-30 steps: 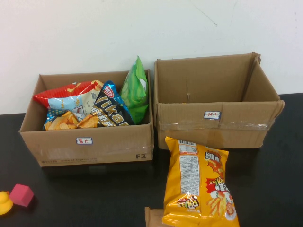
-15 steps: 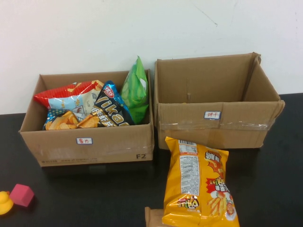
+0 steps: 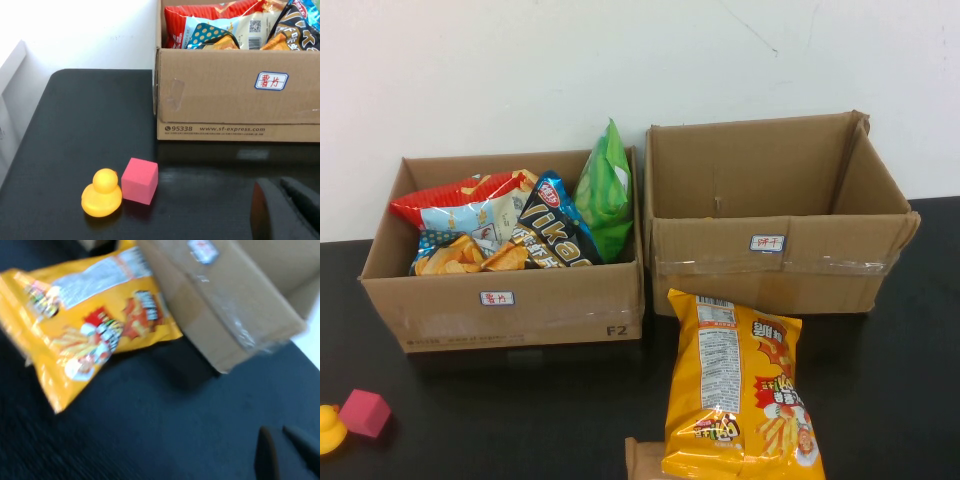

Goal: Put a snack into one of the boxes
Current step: Pick up the potato chip

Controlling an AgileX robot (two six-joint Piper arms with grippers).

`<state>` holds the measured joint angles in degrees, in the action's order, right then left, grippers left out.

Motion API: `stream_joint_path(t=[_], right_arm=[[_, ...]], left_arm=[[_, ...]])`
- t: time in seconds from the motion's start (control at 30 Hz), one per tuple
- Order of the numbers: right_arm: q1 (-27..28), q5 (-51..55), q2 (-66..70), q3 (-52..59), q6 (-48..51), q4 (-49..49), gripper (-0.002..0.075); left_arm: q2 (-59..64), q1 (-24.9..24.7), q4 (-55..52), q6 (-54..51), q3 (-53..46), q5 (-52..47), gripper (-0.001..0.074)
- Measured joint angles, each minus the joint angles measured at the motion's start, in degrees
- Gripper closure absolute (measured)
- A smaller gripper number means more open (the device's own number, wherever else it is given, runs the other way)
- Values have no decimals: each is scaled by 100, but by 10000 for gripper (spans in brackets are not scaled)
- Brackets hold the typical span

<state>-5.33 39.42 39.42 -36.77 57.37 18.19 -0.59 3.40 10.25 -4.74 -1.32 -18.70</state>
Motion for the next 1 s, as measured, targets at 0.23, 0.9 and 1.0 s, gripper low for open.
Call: stream_joint_path(t=[0.23, 0.9, 1.0], right_arm=[[-1685, -70, 1417, -583, -261, -1211, 673], [-4478, -945, 5764, -2010, -3025, -3156, 67], [-4724, -872, 5977, -2039, -4381, -4317, 79]], left_arm=[[0, 0, 0, 0, 0, 0, 737], [0, 0, 0, 0, 0, 0, 737], [0, 0, 0, 0, 0, 0, 737]])
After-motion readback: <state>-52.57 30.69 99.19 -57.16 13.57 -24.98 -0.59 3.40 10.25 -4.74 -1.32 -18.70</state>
